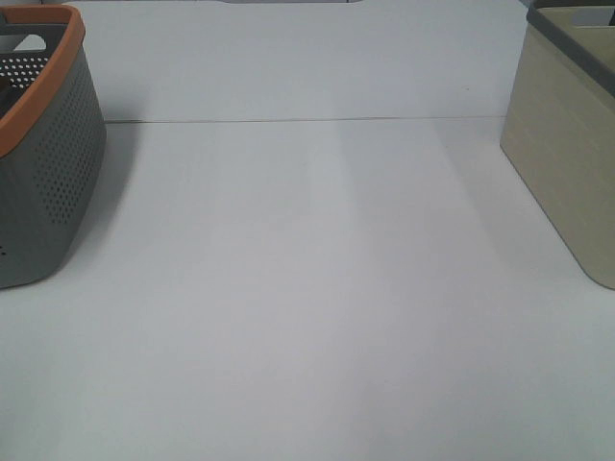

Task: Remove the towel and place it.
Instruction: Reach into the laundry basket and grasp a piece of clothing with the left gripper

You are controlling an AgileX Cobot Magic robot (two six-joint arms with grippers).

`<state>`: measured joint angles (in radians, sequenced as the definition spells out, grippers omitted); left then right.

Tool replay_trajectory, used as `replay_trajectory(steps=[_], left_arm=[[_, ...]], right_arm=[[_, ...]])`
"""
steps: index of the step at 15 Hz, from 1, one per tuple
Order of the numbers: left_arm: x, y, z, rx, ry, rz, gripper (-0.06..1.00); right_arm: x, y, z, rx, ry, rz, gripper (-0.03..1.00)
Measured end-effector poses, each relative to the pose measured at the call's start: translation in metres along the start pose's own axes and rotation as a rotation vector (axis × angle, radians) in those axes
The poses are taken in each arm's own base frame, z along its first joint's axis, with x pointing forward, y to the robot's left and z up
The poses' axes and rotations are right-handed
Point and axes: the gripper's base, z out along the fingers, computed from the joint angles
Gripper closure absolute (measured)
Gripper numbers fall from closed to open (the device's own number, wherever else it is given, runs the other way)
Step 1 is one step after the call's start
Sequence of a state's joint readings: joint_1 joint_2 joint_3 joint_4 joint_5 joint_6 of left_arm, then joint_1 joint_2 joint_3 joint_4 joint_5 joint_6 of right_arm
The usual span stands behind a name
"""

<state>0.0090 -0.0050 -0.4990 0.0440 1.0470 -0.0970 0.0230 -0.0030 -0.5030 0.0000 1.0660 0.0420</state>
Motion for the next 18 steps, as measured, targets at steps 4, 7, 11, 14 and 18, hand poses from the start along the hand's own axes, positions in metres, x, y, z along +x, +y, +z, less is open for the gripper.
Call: replay_trajectory(steps=[4, 7, 11, 14, 18], left_arm=[[0.0000, 0.0000, 0.0000, 0.000, 0.000, 0.000, 0.23], [0.0000, 0.0000, 0.0000, 0.000, 0.000, 0.000, 0.23], [0.0000, 0.0000, 0.0000, 0.000, 0.000, 0.000, 0.23], [0.0000, 0.0002, 0.0000, -0.003, 0.000, 0.033, 0.21], [-0.0001, 0.0008, 0.0000, -0.009, 0.000, 0.084, -0.02]], right_arm=[[0.0000, 0.0000, 0.0000, 0.000, 0.000, 0.000, 0.14], [0.0000, 0.0000, 0.0000, 0.000, 0.000, 0.000, 0.14], [0.0000, 0.0000, 0.0000, 0.000, 0.000, 0.000, 0.14], [0.0000, 0.0000, 0.0000, 0.000, 0.000, 0.000, 0.14], [0.0000, 0.0000, 0.0000, 0.000, 0.000, 0.000, 0.14]])
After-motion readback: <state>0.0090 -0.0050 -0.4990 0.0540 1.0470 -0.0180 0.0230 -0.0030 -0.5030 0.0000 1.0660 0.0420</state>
